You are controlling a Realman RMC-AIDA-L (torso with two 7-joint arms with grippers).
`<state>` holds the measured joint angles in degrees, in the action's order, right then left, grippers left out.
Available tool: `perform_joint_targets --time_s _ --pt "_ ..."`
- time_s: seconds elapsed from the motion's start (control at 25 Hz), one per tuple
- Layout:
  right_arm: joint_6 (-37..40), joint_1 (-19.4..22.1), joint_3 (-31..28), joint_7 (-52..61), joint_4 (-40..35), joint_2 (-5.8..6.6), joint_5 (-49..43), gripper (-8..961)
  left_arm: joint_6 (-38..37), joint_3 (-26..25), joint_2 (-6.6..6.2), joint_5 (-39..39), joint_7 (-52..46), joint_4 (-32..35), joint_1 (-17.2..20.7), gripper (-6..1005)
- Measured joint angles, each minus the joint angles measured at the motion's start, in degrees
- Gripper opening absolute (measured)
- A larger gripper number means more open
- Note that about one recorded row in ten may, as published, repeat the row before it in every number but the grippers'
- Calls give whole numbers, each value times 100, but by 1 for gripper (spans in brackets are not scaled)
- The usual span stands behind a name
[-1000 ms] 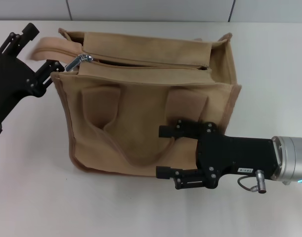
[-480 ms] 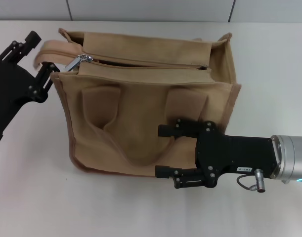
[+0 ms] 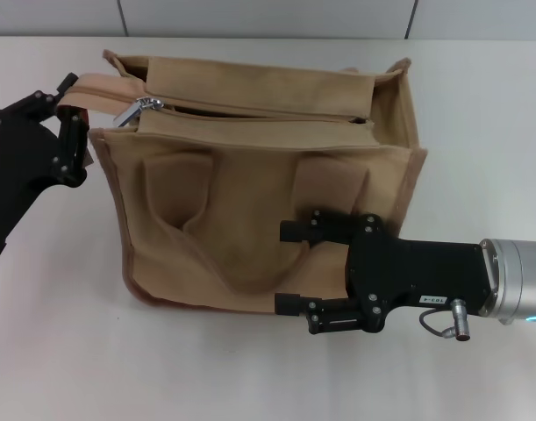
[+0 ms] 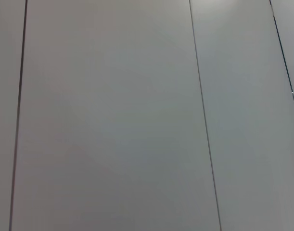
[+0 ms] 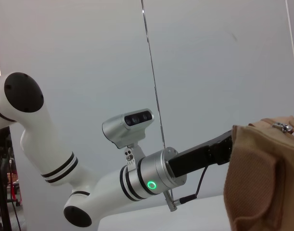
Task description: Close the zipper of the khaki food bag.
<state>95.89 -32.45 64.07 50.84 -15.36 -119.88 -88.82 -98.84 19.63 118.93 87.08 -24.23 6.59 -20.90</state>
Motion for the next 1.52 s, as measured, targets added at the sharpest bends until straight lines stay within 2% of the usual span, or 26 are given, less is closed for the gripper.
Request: perform_joint_targets --time_s 0.32,0.48,0.68,0.84,1.0,1.12,1.4,1.52 --pt "13 2 50 -3 73 0 128 819 31 -52 5 -34 -107 -91 17 16" --pt "57 2 27 -2 126 0 132 819 37 -54 2 -40 -128 -127 37 16" --pt "758 61 4 80 232 0 449 819 -90 -29 5 -28 -323 -172 14 16" --pt "1063 109 -4 139 268 7 600 819 -713 50 3 28 -1036 -209 -198 16" --pt "966 95 2 426 290 5 1146 819 -954 195 17 68 -1399 -210 -358 16" --pt "820 -112 15 961 257 4 1445 819 -1032 366 25 69 -1479 -211 -438 17" --pt "168 -943 97 2370 221 0 1556 819 -1048 439 29 68 -1484 -220 -460 17" --pt "-240 -1290 370 3301 110 0 1528 819 -1098 439 28 67 -1544 -219 -461 17"
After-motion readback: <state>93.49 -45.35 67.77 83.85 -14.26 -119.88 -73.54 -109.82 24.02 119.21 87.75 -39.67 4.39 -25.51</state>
